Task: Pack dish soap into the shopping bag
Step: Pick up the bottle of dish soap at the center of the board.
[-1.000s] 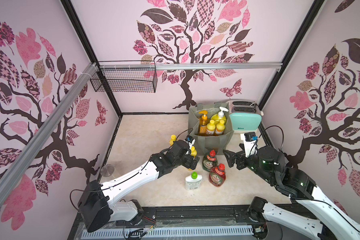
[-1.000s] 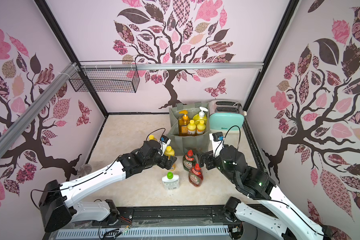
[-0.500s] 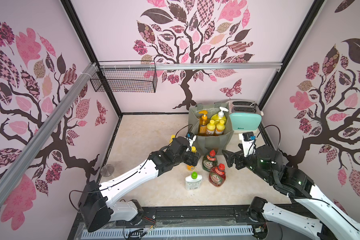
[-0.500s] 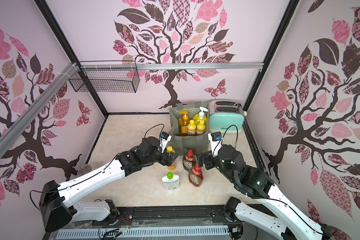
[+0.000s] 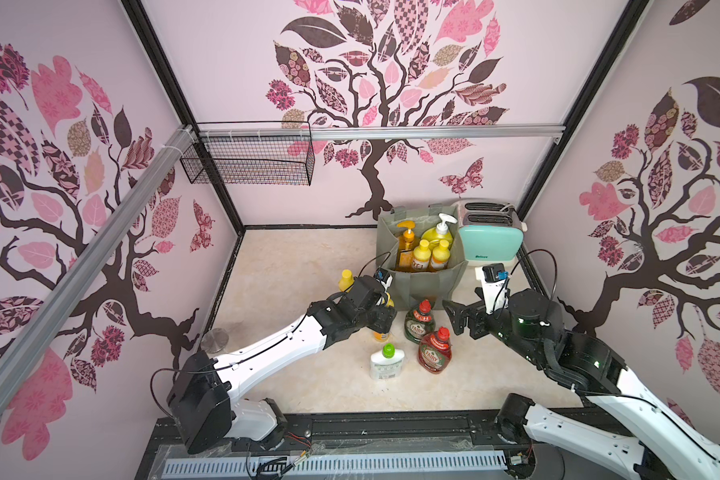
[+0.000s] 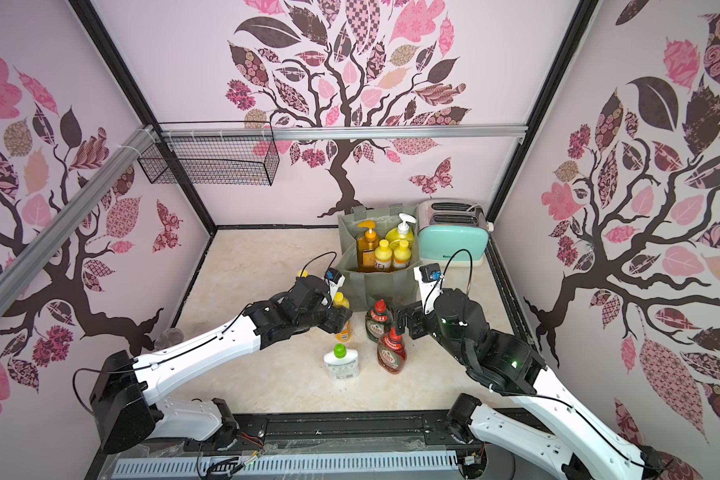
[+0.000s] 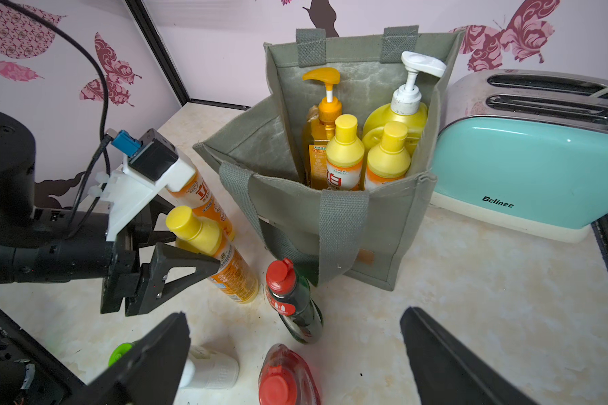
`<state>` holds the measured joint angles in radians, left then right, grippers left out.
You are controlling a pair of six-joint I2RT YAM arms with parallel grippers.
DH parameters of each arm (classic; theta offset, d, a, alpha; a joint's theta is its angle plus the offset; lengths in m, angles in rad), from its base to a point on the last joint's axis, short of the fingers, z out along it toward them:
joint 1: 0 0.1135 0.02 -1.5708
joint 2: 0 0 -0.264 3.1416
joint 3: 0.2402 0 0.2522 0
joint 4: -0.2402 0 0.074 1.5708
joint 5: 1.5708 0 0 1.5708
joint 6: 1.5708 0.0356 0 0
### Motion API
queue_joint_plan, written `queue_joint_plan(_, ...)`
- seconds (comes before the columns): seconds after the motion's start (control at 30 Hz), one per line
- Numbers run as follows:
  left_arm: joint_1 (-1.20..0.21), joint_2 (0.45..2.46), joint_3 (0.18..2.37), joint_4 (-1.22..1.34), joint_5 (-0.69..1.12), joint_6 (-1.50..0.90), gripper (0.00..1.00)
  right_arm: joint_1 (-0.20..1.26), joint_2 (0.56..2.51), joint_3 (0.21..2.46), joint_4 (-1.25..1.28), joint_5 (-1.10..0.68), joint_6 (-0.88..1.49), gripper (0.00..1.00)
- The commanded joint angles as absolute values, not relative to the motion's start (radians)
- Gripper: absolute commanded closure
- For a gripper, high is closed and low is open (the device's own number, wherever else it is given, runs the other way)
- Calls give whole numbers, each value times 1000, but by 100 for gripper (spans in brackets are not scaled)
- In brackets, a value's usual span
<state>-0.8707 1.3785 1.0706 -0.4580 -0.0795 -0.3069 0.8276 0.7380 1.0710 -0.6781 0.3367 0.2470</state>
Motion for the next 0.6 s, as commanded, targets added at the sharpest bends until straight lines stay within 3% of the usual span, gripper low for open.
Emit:
queue_joint_plan(0.0,-867,1373,1096,-462,-87,-302,41,823,730,1062,-696,334,246,0)
queue_joint_plan(0.23,-867,1340,1137,-511,-88,-285,59,823,730,1065,-698,331,247,0)
queue_joint_plan(0.57,-867,1231,1459,-741,12,-282,71,822,721,1063,-704,336,243,0)
